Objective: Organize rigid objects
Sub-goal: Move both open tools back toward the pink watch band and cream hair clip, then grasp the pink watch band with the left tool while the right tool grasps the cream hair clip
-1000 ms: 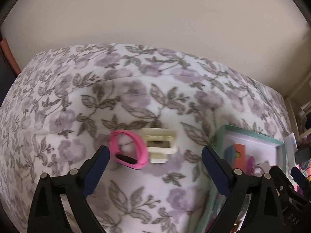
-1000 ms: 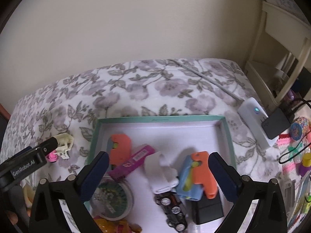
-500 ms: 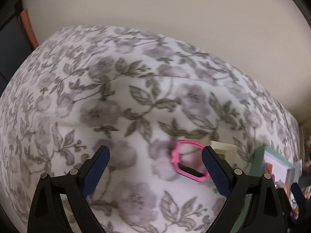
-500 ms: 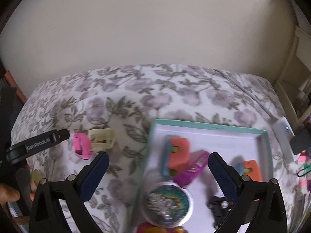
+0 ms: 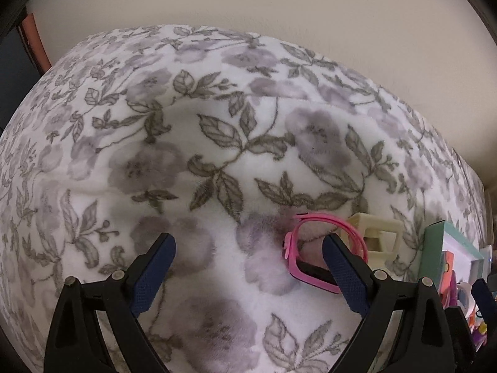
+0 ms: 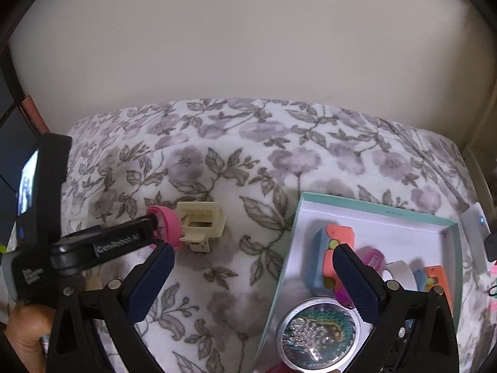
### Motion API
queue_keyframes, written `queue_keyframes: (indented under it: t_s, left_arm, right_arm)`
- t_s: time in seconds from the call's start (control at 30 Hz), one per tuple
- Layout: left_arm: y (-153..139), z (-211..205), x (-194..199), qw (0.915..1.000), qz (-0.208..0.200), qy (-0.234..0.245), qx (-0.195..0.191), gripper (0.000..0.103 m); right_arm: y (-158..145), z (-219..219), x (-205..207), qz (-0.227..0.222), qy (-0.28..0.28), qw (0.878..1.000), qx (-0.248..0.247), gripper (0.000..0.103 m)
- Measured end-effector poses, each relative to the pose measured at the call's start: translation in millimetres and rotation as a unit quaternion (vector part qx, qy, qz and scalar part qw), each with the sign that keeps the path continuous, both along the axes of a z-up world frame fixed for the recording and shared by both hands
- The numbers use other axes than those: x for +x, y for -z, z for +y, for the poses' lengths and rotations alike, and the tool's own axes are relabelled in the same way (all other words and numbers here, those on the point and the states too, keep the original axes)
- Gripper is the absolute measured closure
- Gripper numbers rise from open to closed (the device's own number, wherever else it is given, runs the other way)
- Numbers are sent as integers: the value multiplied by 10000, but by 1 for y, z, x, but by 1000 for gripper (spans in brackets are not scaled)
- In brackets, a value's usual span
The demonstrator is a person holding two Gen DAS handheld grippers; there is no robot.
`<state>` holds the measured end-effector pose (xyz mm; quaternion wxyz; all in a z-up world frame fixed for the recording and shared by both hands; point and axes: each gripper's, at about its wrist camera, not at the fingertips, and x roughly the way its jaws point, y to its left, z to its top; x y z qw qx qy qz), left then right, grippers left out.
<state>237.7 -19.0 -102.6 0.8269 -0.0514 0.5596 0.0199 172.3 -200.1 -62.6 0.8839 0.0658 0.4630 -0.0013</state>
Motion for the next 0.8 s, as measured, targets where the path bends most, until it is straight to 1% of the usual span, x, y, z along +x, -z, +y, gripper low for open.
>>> queue_keyframes:
  t_s: [0.1,0.2,0.33,0.4,0.5,0.67,0.73,0.77,0.8]
  left_arm:
    - [6,-3,1,10000,-37,35,76,7]
    - [15,-5,2,10000,-3,18,21,7]
    - [18,-10,1,9994,-112,44,309,7]
    - [19,-10,1,9985,-179,-36,521,7]
    - [18,-5,1,9976,-219,-137,642,7]
    - [14,5,2,9940,-259,-310,1012,8]
    - [12,9,1,9933,-271,-382,1052,9]
    - [12,11,2,9939,-272,-389,994,12]
    - [12,13,2,9947,-259,-384,914,17]
  right_arm:
    - [2,0,1,6,1,10000,11,0]
    - [2,-1,1,-14,1,10000,8,0]
    - [3,-3,1,-10,26,10000,26,0]
    - [4,-3,1,-11,43,10000,35,0]
    - [4,-3,2,-9,37,10000,12,0]
    - [5,4,5,3,-15,10000,-38,0]
    - [5,8,7,-2,-44,10000,-65,0]
    - [5,10,7,-7,-61,10000,-76,0]
    - [5,12,9,-10,-84,9999,-89,0]
